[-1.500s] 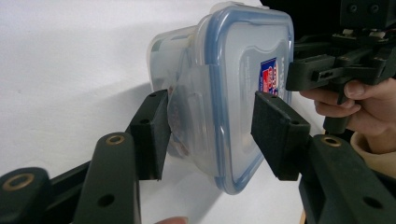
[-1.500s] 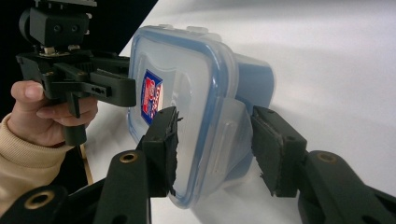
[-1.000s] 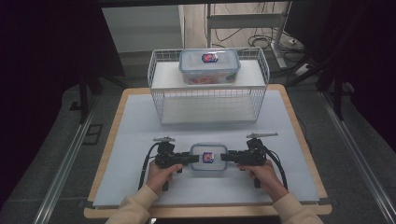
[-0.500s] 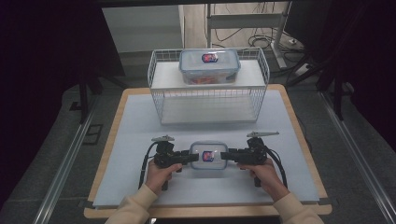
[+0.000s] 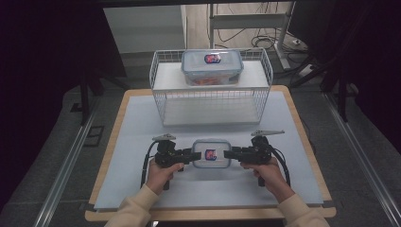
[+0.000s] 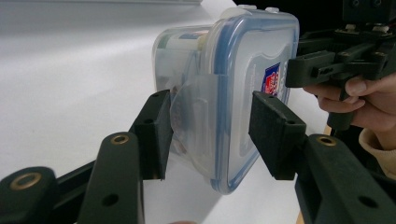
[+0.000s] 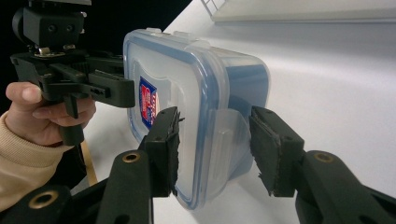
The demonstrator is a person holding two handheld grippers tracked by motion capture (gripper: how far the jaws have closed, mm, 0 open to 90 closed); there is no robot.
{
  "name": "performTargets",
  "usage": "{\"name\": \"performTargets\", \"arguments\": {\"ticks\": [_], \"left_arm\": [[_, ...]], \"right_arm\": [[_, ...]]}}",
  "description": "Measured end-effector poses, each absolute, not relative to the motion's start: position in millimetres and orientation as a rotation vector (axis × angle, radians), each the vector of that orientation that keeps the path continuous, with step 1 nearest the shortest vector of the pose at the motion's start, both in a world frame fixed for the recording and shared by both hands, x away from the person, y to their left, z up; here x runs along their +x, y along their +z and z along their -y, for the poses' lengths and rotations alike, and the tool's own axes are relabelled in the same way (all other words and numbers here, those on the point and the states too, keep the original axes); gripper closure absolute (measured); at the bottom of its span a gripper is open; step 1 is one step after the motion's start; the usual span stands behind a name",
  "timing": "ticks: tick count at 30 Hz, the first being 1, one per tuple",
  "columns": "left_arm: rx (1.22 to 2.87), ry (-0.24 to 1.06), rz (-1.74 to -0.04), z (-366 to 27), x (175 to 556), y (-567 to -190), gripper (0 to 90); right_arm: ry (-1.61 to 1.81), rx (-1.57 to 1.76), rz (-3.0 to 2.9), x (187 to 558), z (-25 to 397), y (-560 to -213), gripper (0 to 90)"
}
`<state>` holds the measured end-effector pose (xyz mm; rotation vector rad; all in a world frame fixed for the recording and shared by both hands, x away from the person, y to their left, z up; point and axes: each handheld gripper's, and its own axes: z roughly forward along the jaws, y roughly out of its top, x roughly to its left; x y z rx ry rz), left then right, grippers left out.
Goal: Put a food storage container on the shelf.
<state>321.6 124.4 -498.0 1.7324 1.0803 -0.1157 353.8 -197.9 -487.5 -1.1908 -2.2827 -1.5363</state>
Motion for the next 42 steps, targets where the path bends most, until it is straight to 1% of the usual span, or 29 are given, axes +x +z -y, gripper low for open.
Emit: {"name": "performTargets", "arguments": {"ticks": [8, 42], "left_arm": [[1.729, -0.095, -1.065, -124.2, 327.0, -485.4, 50.1], [1.681, 0.033, -0.978, -131.4, 359.4, -391.5, 50.1]], "right_arm": [[-1.561, -1.18, 2.297, 358.7, 198.0, -475.6, 53.2], [-1.705, -1.087, 2.399, 393.7, 189.3, -372.7, 53.1]]}}
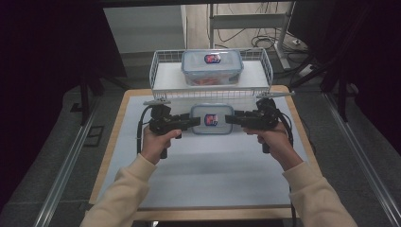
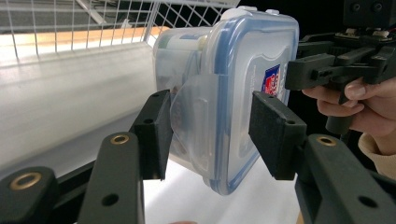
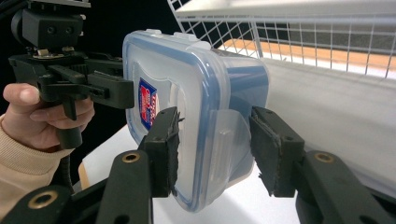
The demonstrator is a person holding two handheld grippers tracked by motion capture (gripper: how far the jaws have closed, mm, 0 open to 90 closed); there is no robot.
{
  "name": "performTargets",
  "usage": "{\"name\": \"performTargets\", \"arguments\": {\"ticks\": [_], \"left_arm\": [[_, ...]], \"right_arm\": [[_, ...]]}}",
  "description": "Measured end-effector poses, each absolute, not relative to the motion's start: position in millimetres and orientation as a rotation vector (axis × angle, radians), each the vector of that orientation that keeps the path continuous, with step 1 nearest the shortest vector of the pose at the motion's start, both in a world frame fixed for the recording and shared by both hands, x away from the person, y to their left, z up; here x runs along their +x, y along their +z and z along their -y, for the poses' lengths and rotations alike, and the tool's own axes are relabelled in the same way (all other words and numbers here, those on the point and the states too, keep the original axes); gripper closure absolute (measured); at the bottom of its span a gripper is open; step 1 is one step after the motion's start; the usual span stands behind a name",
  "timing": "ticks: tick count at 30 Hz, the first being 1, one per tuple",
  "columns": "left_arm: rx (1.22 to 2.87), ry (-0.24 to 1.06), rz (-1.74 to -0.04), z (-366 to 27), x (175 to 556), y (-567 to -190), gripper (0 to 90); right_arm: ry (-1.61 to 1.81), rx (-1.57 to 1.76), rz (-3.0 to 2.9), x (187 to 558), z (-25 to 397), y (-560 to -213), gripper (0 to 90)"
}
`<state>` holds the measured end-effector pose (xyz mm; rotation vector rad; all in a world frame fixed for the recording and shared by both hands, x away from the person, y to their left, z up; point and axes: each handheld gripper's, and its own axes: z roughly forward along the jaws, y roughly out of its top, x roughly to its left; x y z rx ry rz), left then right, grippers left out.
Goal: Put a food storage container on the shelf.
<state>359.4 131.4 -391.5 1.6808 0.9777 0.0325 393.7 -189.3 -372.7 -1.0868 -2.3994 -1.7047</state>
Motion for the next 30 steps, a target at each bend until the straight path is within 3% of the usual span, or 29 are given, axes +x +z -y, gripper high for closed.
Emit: {"name": "performTargets", "arguments": {"ticks": [30], "left_arm": [[1.661, 0.104, -0.931, -134.3, 403.2, -316.8, 50.1]], "right_arm": [[-1.76, -1.038, 2.449, 437.1, 185.4, -298.0, 52.9]]}}
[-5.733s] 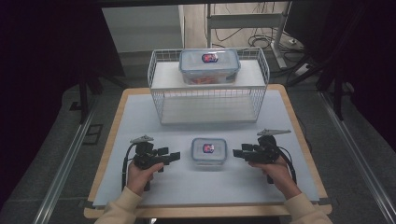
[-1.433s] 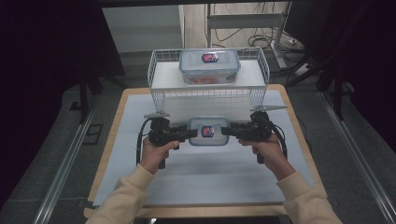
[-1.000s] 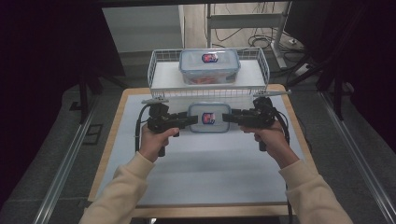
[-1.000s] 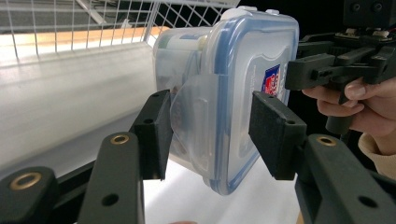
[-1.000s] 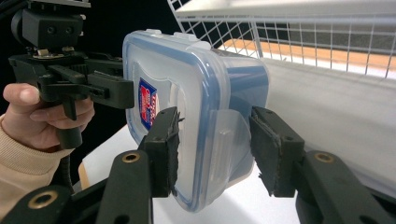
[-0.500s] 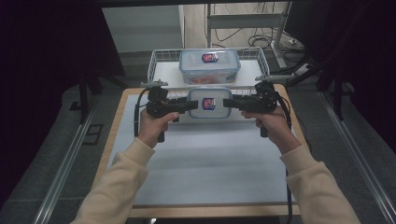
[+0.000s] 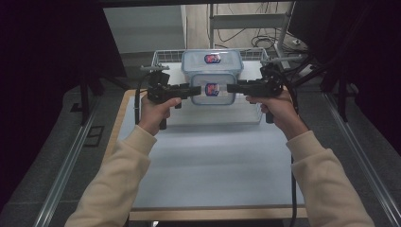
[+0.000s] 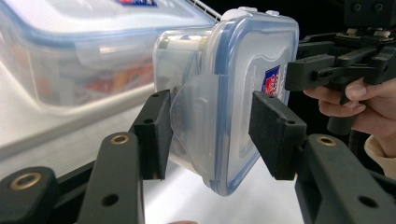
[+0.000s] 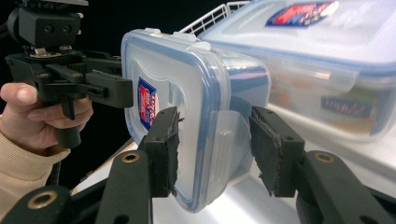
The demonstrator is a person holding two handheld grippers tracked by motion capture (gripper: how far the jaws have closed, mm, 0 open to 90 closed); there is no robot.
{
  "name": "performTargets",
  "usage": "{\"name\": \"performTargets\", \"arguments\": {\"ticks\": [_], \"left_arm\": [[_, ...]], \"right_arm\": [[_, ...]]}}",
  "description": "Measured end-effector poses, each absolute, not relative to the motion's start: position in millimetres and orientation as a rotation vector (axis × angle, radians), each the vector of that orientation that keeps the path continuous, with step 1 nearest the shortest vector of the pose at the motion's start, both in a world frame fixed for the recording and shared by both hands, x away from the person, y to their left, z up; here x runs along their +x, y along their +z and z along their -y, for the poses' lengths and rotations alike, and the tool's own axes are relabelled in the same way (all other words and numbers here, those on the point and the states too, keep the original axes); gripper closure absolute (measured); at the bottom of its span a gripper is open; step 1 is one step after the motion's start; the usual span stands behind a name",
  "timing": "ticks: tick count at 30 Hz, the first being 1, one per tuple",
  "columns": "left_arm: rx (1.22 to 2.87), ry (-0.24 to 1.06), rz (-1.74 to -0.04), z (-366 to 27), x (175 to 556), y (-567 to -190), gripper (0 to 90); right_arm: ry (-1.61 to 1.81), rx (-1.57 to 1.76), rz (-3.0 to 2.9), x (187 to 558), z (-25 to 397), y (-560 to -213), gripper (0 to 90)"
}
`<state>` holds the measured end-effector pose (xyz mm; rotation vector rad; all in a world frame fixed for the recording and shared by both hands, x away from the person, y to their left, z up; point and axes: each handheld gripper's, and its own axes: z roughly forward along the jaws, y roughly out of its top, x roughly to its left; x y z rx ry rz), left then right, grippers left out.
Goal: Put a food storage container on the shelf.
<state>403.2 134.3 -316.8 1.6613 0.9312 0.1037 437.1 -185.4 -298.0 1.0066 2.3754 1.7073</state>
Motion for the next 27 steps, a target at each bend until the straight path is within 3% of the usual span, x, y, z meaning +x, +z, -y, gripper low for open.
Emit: {"name": "performTargets", "arguments": {"ticks": [27], "left_arm": [[1.639, 0.113, -0.958, -137.2, 473.4, -265.9, 50.1]], "right_arm": [[1.729, 1.009, -2.374, 510.6, 180.6, -247.2, 52.7]]}}
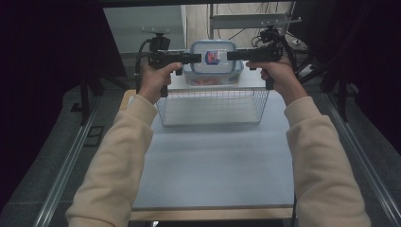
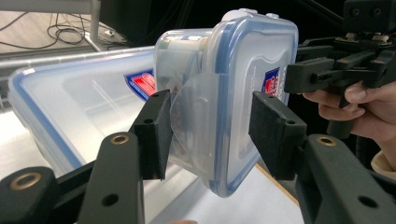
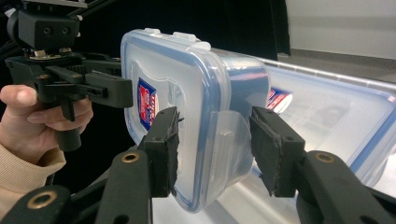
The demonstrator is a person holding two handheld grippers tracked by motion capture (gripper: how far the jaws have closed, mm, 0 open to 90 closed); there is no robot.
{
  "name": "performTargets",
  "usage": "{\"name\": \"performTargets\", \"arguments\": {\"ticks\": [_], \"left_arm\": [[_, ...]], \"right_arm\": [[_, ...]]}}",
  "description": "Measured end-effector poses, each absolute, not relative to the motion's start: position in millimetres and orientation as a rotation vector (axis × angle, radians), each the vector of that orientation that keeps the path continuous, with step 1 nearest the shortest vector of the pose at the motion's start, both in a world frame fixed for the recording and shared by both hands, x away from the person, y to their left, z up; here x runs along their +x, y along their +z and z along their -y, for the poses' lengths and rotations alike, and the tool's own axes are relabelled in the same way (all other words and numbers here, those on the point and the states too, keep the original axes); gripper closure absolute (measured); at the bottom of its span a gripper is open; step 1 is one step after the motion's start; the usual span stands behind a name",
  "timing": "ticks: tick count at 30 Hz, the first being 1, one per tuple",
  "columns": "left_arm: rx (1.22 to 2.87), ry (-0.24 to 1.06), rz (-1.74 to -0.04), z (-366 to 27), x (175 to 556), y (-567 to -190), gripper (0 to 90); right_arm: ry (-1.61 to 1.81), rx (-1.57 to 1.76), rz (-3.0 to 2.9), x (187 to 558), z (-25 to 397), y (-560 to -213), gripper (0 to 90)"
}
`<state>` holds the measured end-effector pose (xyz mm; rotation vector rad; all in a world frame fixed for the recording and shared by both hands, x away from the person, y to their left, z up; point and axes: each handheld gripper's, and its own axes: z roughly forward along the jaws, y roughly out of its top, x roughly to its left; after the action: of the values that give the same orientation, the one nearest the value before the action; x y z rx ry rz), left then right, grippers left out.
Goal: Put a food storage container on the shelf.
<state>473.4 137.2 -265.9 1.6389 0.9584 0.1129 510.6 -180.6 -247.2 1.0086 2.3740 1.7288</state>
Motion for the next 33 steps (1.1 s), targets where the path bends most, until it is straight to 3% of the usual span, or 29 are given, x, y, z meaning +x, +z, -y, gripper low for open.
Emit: {"name": "performTargets", "arguments": {"ticks": [15, 24, 27, 33], "left_arm": [[1.561, 0.029, -1.035, -139.0, 509.9, -277.2, 49.8], [1.535, -0.039, -1.09, -141.9, 519.5, -285.1, 38.8], [1.524, -0.029, -1.099, -143.7, 520.9, -285.5, 37.8], [1.518, -0.017, -1.102, -145.2, 520.1, -287.3, 27.4]], "right_arm": [[1.731, 1.141, -2.368, 552.3, 177.6, -251.4, 49.9], [1.734, 1.263, -2.351, 559.1, 174.2, -262.7, 43.7], [1.765, 1.301, -2.334, 560.1, 174.4, -263.9, 43.1], [1.746, 1.299, -2.299, 556.1, 175.2, -263.1, 39.7]]}}
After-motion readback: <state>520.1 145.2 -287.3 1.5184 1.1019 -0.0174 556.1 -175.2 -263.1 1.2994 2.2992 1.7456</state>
